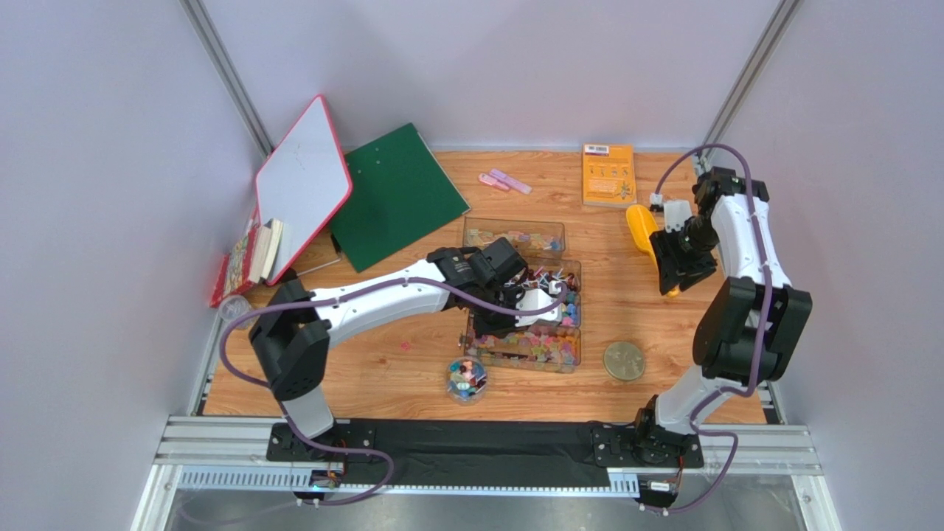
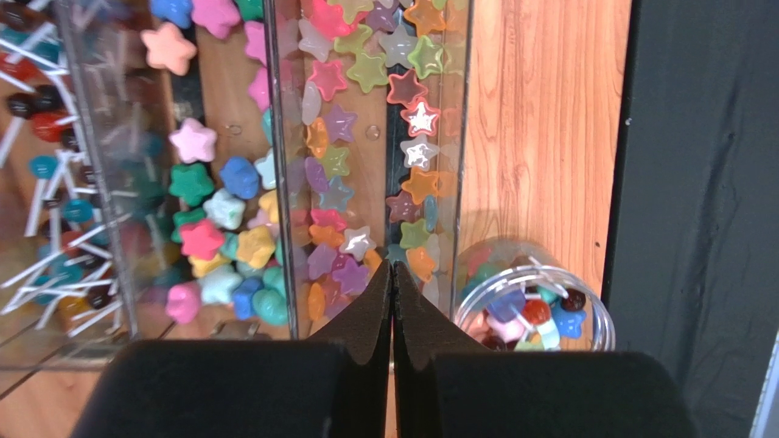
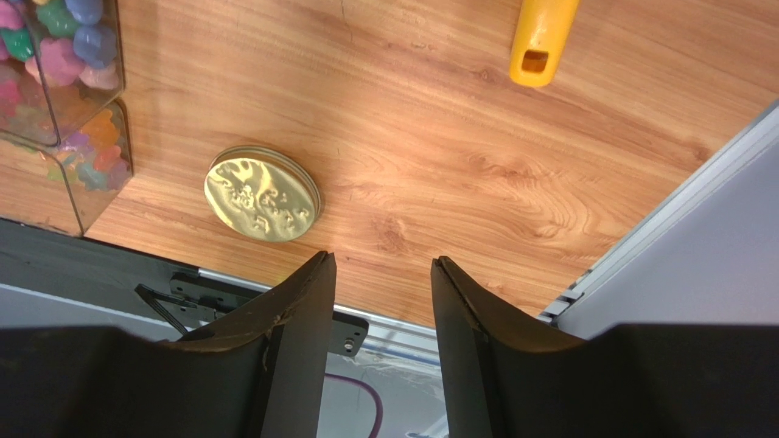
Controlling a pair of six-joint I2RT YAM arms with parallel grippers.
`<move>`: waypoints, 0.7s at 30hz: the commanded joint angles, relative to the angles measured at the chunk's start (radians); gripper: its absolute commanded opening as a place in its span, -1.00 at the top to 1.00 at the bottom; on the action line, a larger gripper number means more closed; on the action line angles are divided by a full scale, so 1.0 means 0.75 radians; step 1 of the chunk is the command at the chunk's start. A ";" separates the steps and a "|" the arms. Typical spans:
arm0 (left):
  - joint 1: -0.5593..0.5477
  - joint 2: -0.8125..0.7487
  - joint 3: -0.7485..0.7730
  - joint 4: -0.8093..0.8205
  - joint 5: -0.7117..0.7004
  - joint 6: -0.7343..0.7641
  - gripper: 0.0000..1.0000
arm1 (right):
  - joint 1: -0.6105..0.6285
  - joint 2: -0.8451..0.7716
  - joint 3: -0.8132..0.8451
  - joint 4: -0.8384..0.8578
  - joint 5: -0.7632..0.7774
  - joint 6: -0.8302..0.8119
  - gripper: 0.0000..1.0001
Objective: Pack the candies
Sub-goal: Move the storage box to the center of the board.
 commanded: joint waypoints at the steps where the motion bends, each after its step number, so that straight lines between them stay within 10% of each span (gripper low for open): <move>1: 0.000 0.091 0.093 0.048 0.042 -0.062 1.00 | -0.005 -0.188 -0.061 0.002 -0.027 -0.066 0.07; 21: 0.037 0.437 0.254 0.253 -0.265 -0.005 1.00 | -0.007 -0.544 -0.368 0.131 -0.111 -0.120 0.05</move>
